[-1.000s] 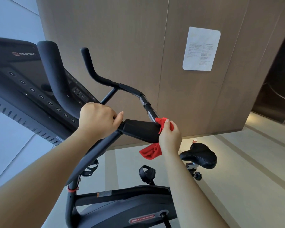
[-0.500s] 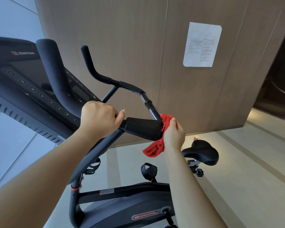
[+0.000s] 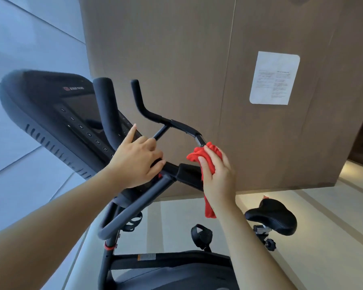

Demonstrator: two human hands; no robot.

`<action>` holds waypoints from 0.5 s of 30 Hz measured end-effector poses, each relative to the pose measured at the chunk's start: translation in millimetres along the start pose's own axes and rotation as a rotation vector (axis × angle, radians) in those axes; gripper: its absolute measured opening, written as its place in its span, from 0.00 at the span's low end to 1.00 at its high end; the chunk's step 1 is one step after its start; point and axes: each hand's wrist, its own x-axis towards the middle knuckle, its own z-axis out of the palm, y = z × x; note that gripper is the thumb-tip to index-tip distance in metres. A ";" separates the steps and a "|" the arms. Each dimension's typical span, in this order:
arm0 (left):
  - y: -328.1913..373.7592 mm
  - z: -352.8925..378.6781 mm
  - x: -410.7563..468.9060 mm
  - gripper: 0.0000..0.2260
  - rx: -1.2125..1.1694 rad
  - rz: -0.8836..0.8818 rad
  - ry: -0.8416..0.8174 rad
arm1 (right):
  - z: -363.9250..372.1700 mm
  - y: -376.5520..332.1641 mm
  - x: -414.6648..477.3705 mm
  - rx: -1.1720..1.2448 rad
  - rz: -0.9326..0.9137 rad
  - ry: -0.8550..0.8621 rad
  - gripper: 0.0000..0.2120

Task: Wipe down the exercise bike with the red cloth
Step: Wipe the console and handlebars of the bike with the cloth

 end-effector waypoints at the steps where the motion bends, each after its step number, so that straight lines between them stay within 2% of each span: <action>1: -6.2 -3.9 -6.1 0.22 0.033 0.007 0.014 | 1.9 -0.7 5.3 -0.049 -0.051 -0.103 0.22; 3: -18.8 -11.3 -16.2 0.20 0.044 0.001 -0.008 | 4.5 5.3 8.5 -0.213 -0.105 -0.304 0.28; 4: -24.5 -15.0 -19.7 0.20 0.035 0.000 -0.027 | 3.7 10.2 6.1 -0.280 -0.118 -0.341 0.29; 6: -34.5 -20.3 -24.4 0.20 0.021 0.005 -0.072 | 0.5 14.0 -0.2 -0.276 -0.121 -0.276 0.27; 10: -50.0 -22.5 -30.4 0.19 0.010 0.053 -0.085 | 4.0 9.4 -3.7 -0.246 -0.227 -0.036 0.18; 15: -82.2 -33.4 -33.1 0.18 0.002 0.074 0.013 | 15.8 -18.8 16.9 -0.109 -0.174 0.025 0.18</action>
